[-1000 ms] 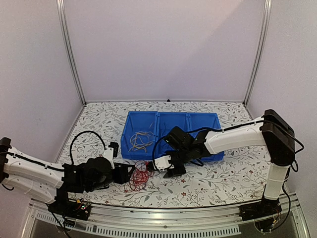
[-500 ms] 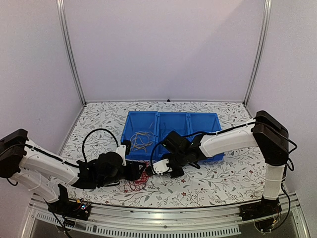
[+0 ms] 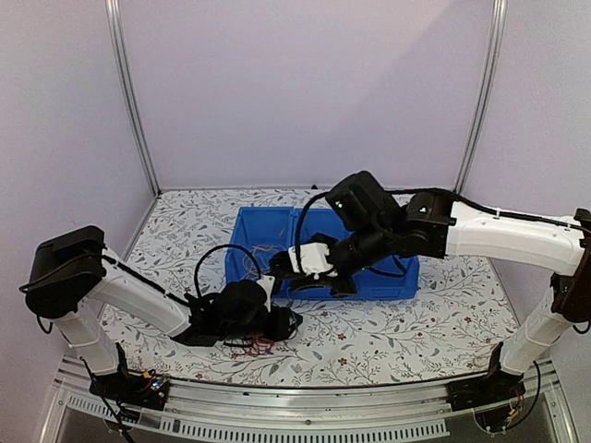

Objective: Untangle the cables

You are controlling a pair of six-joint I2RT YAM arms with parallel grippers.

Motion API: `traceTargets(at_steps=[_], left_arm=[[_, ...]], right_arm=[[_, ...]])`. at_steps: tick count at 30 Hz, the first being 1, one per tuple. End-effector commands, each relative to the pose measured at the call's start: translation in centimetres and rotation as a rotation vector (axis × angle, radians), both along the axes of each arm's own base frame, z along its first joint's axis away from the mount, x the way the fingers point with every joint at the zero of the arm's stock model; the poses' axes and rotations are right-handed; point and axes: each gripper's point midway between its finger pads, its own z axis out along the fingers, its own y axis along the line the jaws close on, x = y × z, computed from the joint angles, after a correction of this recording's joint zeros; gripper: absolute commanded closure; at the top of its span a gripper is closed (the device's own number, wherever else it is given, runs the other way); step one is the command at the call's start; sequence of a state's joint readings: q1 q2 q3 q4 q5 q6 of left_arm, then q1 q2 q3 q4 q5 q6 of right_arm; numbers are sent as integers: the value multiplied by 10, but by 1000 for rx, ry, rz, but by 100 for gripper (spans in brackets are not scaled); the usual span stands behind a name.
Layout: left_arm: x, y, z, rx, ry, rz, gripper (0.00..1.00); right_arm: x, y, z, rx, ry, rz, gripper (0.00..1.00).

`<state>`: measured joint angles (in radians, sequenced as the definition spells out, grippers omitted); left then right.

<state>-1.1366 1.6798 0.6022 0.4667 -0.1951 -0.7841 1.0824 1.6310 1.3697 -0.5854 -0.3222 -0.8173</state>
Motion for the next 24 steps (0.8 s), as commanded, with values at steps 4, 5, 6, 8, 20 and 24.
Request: traceTargets(at_steps=[4,5,6,8,20,24], left_arm=[[-19,2,-39,-10,154,-35,66],[-20,2,-41,-8,163,-37,67],[-20,2,-41,-8,166,-38,68],[-20,3,-41,-8,168,-37,69],[-19,6,-48,-7,198,-32,71],[-19,8,-48,-5,200,-29,71]], right_arm=[[14,1,135,291,4,-46,100],[17,0,148,311,-7,-54,100],[20,-2,164,337,-17,-65,100],[26,-7,197,394,-40,-82,100],[62,-107,400,794,-277,-242,100],[76,-140,423,840,-367,-339,100]])
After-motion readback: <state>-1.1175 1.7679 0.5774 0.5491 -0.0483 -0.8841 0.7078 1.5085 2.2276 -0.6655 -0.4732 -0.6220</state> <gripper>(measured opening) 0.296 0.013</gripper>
